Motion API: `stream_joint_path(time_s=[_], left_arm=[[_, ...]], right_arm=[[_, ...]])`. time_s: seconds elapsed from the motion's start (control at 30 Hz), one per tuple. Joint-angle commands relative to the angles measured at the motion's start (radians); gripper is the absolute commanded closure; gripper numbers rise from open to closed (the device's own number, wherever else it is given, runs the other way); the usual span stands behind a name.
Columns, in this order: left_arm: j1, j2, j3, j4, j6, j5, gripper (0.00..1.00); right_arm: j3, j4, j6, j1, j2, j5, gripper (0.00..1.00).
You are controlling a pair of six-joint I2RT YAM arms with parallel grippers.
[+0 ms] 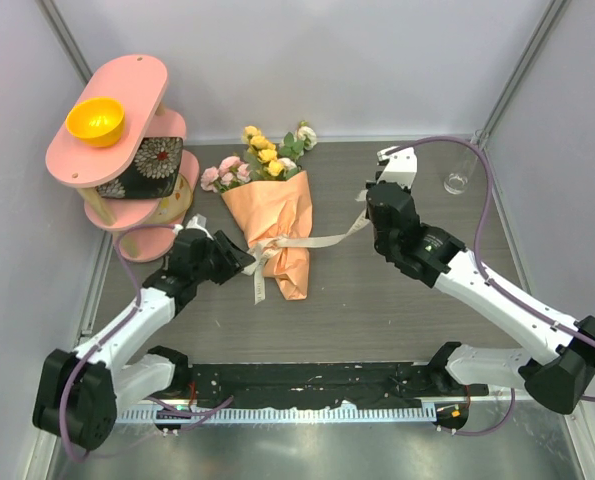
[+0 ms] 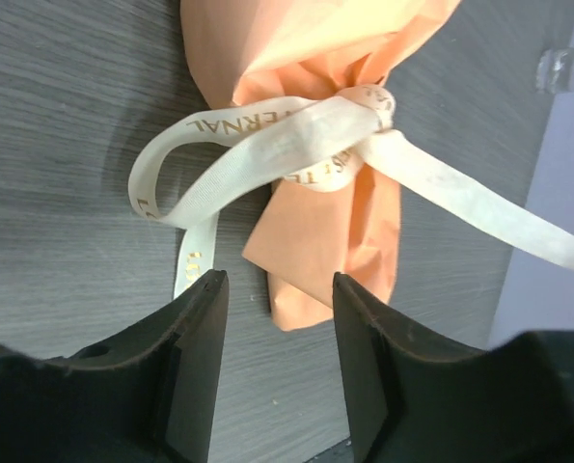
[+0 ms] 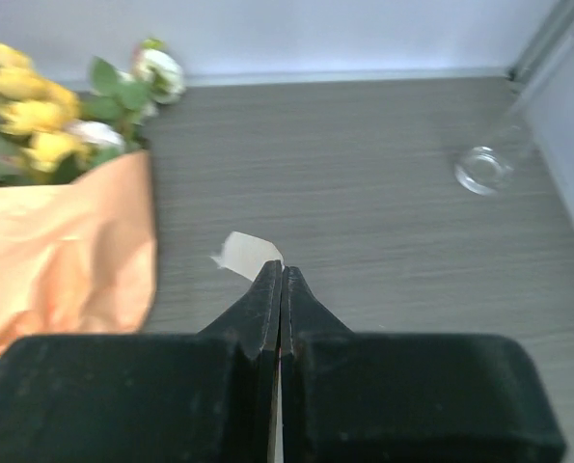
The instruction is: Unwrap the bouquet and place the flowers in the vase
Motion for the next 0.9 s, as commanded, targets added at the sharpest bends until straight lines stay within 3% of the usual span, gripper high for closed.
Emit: stream_joint_path(time_s=[0.0, 0.1, 0.23, 0.3, 0.4, 0.53, 0.67, 0.87], left_arm=[[0.005, -0.11, 0.018, -0.092, 0.06, -0.02, 0.45], [0.005, -0.134, 0.006, -0.13, 0.08, 0.027, 0.41], [-0.004, -0.122, -0.051, -0.115, 0.046, 0.096, 0.51], [-0.024, -0.102, -0.065, -0.11, 0.036, 0.057, 0.58], [-0.088, -0.052, -0.028, -0.184, 0.04, -0.088, 0.59], [-0.228, 0.036, 0.065, -0.294, 0.059, -0.259, 0.52], [-0.279, 0.151, 0.122, -0.282, 0.075, -0.31, 0.44], [-0.354, 0.29, 0.249, -0.27, 0.2, -0.324, 0.44]], right_arm=[[-0.01, 0.01, -0.038, -0.032, -0.051, 0.13, 0.99], [0.03, 0.021, -0.042, -0.034, -0.073, 0.034, 0.99], [0.121, 0.034, -0.015, -0.034, -0.097, -0.1, 0.99], [0.151, 0.041, -0.012, -0.036, -0.098, -0.146, 0.99], [0.219, 0.033, -0.012, -0.034, -0.082, -0.206, 0.99], [0.277, 0.007, -0.019, -0.034, -0.062, -0.243, 0.99], [0.277, -0.007, -0.009, -0.034, -0.061, -0.249, 0.99], [0.262, 0.004, 0.051, -0.034, -0.067, -0.344, 0.99]])
